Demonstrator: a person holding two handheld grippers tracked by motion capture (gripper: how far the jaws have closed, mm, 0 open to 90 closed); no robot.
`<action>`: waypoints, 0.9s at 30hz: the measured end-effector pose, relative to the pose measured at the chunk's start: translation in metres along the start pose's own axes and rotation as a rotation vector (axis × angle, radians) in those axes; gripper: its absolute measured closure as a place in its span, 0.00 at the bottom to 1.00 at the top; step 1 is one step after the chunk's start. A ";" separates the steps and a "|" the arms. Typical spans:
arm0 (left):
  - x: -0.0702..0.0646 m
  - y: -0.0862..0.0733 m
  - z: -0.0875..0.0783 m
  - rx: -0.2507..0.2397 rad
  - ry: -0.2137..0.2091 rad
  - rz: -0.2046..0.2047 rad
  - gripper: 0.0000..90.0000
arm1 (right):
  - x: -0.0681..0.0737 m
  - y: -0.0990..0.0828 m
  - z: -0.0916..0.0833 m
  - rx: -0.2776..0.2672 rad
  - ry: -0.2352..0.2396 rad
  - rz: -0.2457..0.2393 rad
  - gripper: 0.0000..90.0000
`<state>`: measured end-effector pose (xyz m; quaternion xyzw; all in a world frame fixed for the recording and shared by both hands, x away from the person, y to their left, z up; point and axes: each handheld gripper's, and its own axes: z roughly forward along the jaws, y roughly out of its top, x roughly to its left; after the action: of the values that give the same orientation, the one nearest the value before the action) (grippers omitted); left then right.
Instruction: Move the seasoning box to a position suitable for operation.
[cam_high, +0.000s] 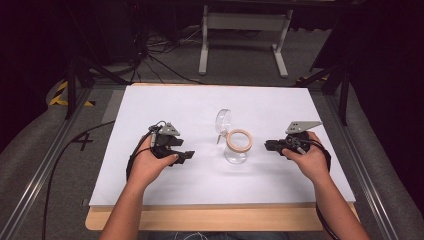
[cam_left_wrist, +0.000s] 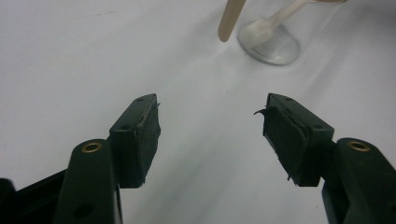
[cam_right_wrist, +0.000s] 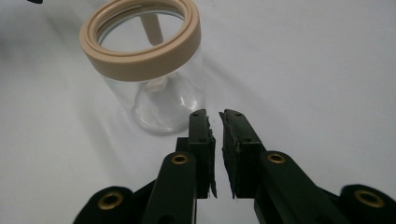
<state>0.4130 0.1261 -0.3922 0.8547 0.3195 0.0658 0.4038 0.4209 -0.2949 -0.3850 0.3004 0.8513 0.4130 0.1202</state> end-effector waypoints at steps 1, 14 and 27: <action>-0.001 0.000 0.000 -0.007 -0.004 0.003 0.41 | 0.000 0.000 0.000 0.000 0.002 -0.001 0.91; -0.008 -0.004 -0.019 -0.022 -0.017 0.003 0.40 | -0.002 0.006 0.007 -0.007 0.030 -0.014 0.93; -0.006 -0.022 -0.039 -0.037 0.013 -0.036 0.38 | -0.008 0.016 0.032 -0.012 0.043 -0.046 1.00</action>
<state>0.3830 0.1584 -0.3814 0.8407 0.3362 0.0700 0.4187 0.4483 -0.2725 -0.3929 0.2710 0.8579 0.4215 0.1131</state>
